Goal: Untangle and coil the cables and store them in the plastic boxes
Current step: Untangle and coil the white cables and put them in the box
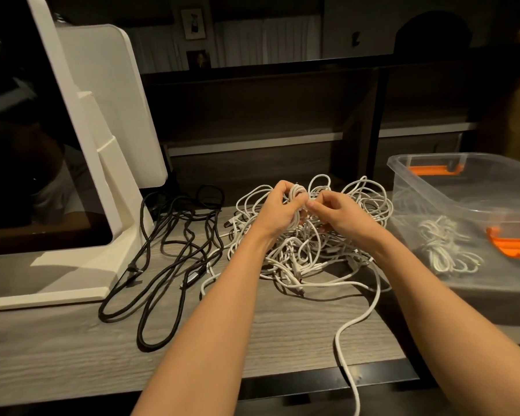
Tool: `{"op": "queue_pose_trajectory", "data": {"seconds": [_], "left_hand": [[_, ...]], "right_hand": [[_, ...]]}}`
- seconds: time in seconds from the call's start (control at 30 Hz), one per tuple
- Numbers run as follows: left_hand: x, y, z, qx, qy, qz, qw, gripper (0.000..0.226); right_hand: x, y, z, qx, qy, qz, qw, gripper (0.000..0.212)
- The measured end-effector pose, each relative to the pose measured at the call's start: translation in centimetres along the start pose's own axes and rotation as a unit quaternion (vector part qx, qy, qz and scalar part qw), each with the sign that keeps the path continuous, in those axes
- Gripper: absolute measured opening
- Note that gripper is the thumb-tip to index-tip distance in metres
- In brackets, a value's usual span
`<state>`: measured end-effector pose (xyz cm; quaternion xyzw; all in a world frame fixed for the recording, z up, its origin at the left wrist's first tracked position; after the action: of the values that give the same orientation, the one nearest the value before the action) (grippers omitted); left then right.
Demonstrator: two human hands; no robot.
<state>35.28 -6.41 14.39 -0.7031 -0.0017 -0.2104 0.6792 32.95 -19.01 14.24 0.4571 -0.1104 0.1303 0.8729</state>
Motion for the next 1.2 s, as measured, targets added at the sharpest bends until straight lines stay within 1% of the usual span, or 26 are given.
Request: {"op": "queue_pose_trajectory", "data": {"seconds": [0.07, 0.13, 0.2, 0.23, 0.33, 0.43, 0.5, 0.6, 0.7, 0.83, 0.93, 0.97, 1.0, 1.07, 1.13, 1.2], "left_hand": [[0.0, -0.1, 0.1, 0.060, -0.025, -0.032, 0.997, 0.012], [-0.1, -0.3, 0.3, 0.113, -0.070, -0.073, 0.988, 0.015], [-0.2, -0.4, 0.6, 0.140, -0.118, -0.106, 0.977, 0.017], [-0.2, -0.4, 0.6, 0.152, -0.129, -0.119, 0.973, 0.017], [-0.4, -0.6, 0.3, 0.198, -0.118, -0.158, 0.960, 0.010], [-0.5, -0.6, -0.1, 0.235, -0.093, -0.180, 0.950, 0.009], [-0.6, -0.5, -0.4, 0.259, -0.067, -0.184, 0.946, 0.016], [-0.7, -0.2, -1.1, 0.299, -0.030, -0.171, 0.938, 0.034], [-0.7, -0.2, -1.2, 0.310, -0.039, -0.160, 0.936, 0.043], [-0.7, -0.1, -1.1, 0.309, -0.063, -0.166, 0.934, 0.036], [-0.5, 0.1, -0.7, 0.285, -0.074, -0.168, 0.941, 0.038], [-0.6, 0.0, -0.6, 0.273, -0.070, -0.166, 0.945, 0.042], [-0.7, -0.1, -0.7, 0.261, -0.062, -0.162, 0.949, 0.047], [-0.9, -0.2, -0.8, 0.242, -0.047, -0.154, 0.957, 0.055], [-1.0, -0.2, -0.8, 0.221, -0.039, -0.143, 0.964, 0.053], [-1.0, -0.2, -0.9, 0.207, -0.030, -0.132, 0.969, 0.043]], "right_hand": [[0.1, 0.0, 0.1, -0.014, -0.015, 0.005, 1.000, 0.026], [0.0, 0.1, 0.2, -0.036, -0.043, 0.014, 0.998, 0.027], [0.1, 0.1, 0.3, -0.056, -0.076, 0.019, 0.995, 0.028], [0.2, 0.0, 0.4, -0.068, -0.091, 0.018, 0.993, 0.028], [0.4, -0.1, 0.5, -0.089, -0.109, 0.006, 0.990, 0.029], [0.5, -0.5, 0.5, -0.066, -0.122, -0.016, 0.990, 0.029], [0.6, -0.8, 0.5, -0.049, -0.132, -0.035, 0.989, 0.029], [0.6, -1.1, 0.6, -0.025, -0.145, -0.060, 0.987, 0.029], [0.4, -1.0, 0.3, 0.005, -0.152, -0.067, 0.986, 0.025], [0.3, -0.7, 0.1, 0.032, -0.126, -0.061, 0.990, 0.017], [0.1, -0.7, 0.4, 0.140, -0.121, -0.081, 0.979, 0.006], [0.0, -0.7, 0.6, 0.178, -0.121, -0.087, 0.973, 0.007], [0.0, -0.7, 0.6, 0.200, -0.117, -0.088, 0.969, 0.012], [0.0, -0.9, 0.5, 0.187, -0.087, -0.081, 0.975, 0.024], [0.0, -1.1, 0.3, 0.182, -0.048, -0.072, 0.979, 0.032], [0.1, -1.5, 0.3, 0.214, -0.019, -0.073, 0.974, 0.034]]}}
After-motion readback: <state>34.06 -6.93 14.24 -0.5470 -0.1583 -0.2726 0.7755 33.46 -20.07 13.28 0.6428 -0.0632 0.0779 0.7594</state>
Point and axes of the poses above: each hand's wrist, its own x-axis towards the middle knuckle, its own z-axis out of the back of the hand, y = z × x, the point moved 5 cm from there along x, towards the middle knuckle, and after that the axes turned 9 degrees about -x, right-handed, at the moved point
